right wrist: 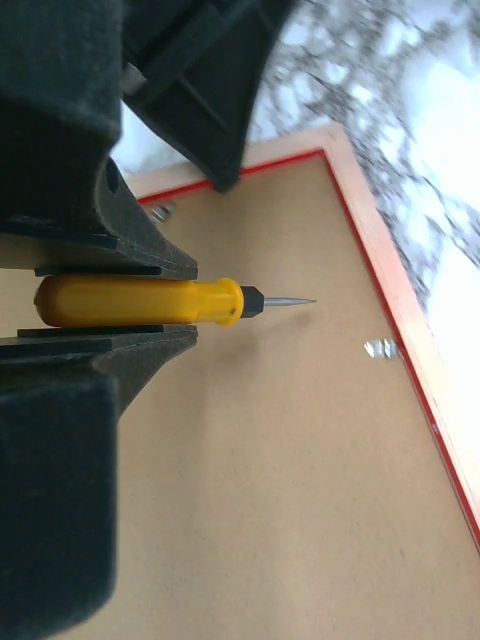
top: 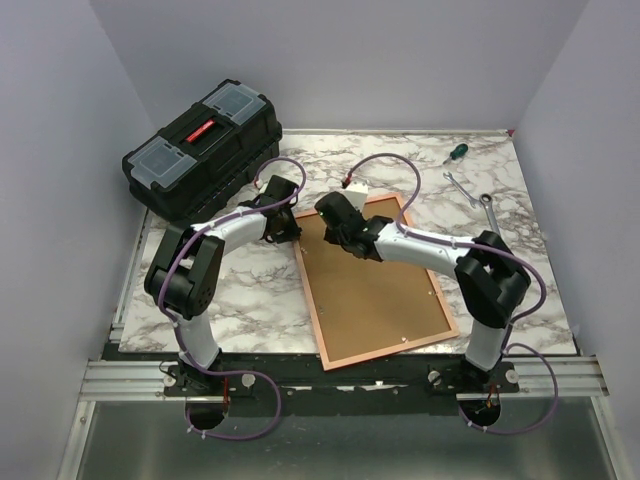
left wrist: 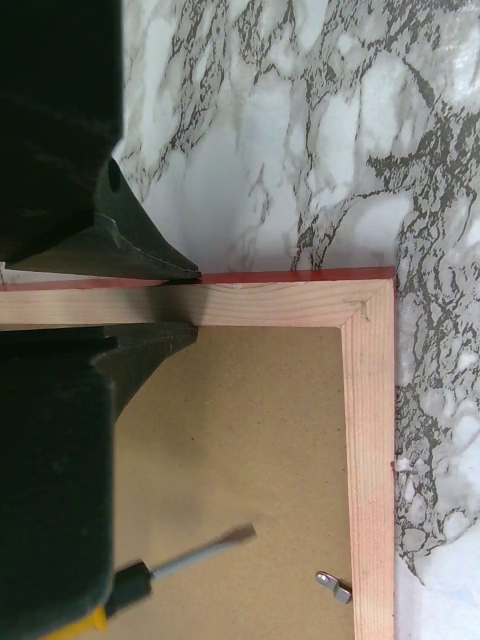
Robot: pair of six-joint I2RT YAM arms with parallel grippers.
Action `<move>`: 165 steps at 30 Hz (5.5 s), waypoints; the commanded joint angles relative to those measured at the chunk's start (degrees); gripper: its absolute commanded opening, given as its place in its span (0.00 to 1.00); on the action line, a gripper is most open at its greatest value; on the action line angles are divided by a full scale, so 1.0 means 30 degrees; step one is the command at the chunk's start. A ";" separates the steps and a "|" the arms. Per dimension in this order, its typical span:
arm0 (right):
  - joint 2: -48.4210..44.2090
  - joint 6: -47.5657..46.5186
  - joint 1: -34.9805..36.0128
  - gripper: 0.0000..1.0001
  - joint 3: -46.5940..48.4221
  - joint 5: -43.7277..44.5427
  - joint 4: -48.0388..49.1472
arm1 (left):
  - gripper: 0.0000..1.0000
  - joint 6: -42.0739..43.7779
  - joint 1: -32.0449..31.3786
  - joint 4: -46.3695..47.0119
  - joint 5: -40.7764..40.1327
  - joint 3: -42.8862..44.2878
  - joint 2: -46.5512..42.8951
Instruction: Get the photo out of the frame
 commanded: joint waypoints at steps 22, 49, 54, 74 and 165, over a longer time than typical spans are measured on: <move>-0.2971 -0.4178 0.3531 0.00 -0.3614 -0.2417 0.2156 | 0.30 0.1359 -0.0025 -0.2913 0.1604 -0.0468 -0.0562; -0.1242 -0.4977 0.3688 0.00 -0.3424 -0.1014 0.3042 | 0.09 0.1300 0.0092 -0.3007 0.1306 -0.0995 -0.0590; -0.0753 -0.5469 0.3696 0.00 -0.3325 -0.1814 0.3716 | 0.08 0.1243 0.0092 -0.2898 0.1572 -0.0997 -0.0614; -0.1070 -0.4640 0.3841 0.00 -0.3677 -0.2982 0.3758 | 0.00 0.1229 0.0121 -0.2660 0.1571 -0.1239 -0.0546; -1.8258 -0.2126 0.0983 0.01 -0.7911 -0.3204 -0.7734 | 0.58 -0.0928 -0.5725 -0.2179 -0.0220 -0.7890 -0.8605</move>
